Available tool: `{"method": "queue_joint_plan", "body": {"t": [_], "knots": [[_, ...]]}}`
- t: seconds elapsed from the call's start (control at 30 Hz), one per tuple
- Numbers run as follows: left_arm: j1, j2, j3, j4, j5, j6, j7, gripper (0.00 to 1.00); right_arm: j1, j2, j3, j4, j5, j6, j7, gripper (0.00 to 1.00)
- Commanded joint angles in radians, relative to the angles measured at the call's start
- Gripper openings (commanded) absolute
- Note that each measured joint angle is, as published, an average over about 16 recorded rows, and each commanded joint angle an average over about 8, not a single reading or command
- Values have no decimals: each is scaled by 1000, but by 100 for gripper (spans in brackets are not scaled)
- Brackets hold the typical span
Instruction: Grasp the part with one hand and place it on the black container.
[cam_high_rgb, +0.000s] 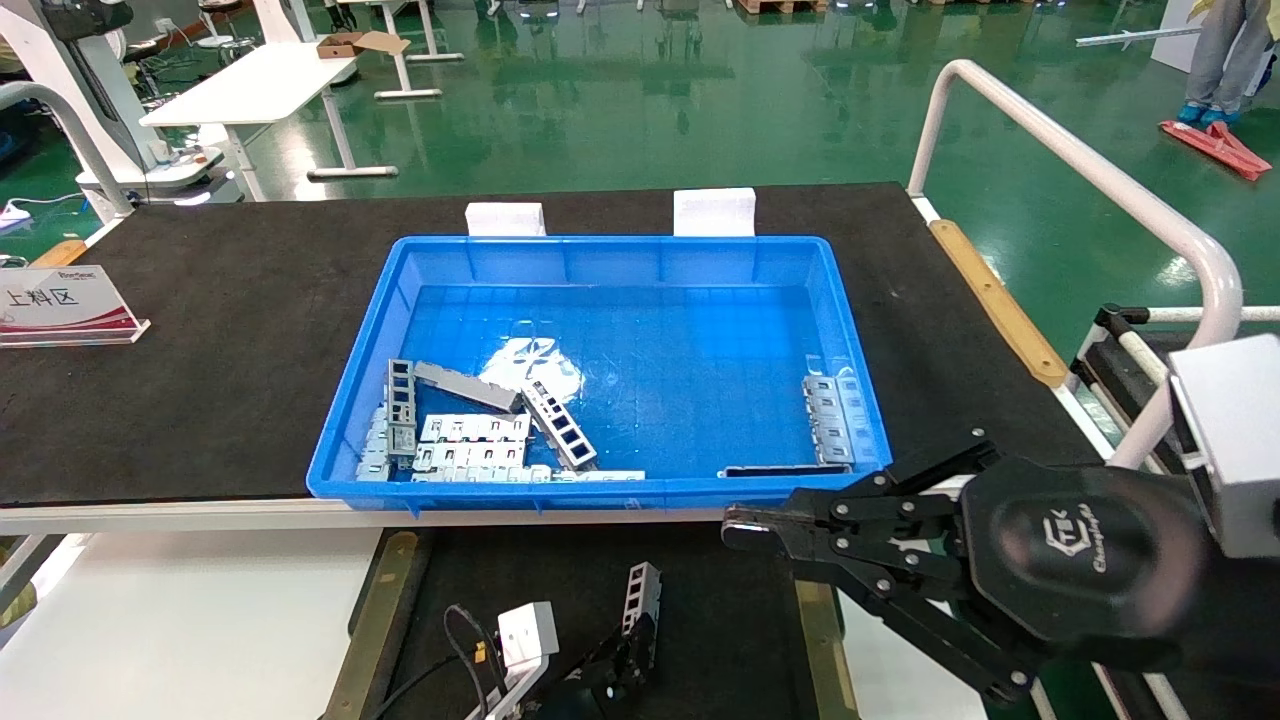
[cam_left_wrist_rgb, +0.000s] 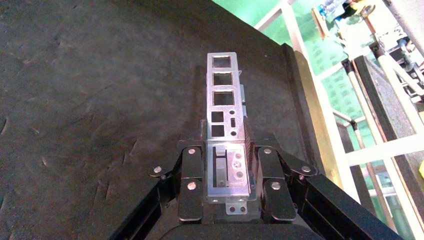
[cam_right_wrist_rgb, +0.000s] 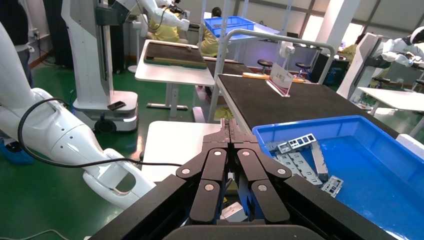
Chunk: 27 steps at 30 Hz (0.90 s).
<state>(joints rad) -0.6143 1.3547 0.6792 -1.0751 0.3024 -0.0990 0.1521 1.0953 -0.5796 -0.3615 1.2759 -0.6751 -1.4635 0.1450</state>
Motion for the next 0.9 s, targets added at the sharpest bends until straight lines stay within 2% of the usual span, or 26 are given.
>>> {"method": "queue_joint_plan", "body": {"t": [0.03, 0.07, 0.1, 0.13, 0.63, 0.9], "knots": [[-2, 1, 0, 5, 3, 1, -7, 78, 0, 0, 0, 0, 0, 0, 0, 96], [-2, 1, 1, 7, 4, 1, -11, 90, 0, 0, 0, 0, 0, 0, 0, 100], [-3, 1, 1, 9, 6, 1, -14, 98, 0, 0, 0, 0, 0, 0, 0, 100], [-3, 1, 2, 12, 7, 1, -18, 100, 0, 0, 0, 0, 0, 0, 0, 100], [-4, -1, 1, 24, 54, 18, -54, 100, 0, 0, 0, 0, 0, 0, 0, 100], [-7, -22, 9, 31, 94, 123, -31, 100, 0, 0, 0, 0, 0, 0, 0, 100]]}}
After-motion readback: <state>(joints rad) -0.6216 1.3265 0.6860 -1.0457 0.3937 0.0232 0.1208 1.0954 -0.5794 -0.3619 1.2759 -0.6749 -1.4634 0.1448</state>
